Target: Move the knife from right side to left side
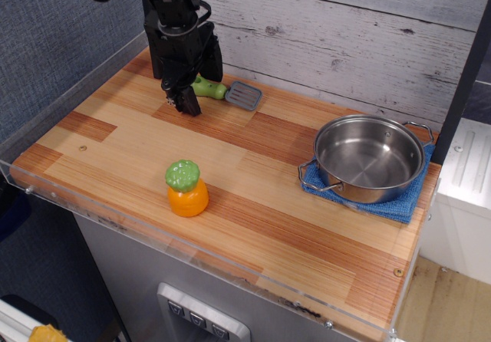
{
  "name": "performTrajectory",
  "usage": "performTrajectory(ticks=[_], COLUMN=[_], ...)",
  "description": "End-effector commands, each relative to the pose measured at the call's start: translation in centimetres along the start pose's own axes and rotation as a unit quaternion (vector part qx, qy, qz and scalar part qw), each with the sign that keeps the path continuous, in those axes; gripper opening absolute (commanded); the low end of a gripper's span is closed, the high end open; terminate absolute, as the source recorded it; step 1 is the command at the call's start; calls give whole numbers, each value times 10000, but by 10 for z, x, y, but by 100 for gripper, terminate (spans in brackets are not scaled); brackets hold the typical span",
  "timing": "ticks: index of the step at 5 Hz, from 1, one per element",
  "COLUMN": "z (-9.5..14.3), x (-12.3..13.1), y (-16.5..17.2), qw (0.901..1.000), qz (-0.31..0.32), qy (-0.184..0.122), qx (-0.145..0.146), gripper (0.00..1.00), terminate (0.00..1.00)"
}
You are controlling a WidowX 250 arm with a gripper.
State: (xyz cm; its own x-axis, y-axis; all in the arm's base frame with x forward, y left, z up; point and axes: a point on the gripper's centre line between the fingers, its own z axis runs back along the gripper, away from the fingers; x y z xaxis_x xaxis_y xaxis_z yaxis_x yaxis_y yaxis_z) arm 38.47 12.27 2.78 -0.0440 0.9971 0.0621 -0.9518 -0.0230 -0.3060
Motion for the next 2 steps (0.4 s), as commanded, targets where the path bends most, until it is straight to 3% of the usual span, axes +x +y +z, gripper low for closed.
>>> performTrajectory(ticks=[1,2], z=[70,96], x=[11,11], y=[-12,-7], qw=[9973,9961], qz=[14,11], qy=[-211,-253], qx=[-699,-851], gripper=[100,100], terminate=[0,0])
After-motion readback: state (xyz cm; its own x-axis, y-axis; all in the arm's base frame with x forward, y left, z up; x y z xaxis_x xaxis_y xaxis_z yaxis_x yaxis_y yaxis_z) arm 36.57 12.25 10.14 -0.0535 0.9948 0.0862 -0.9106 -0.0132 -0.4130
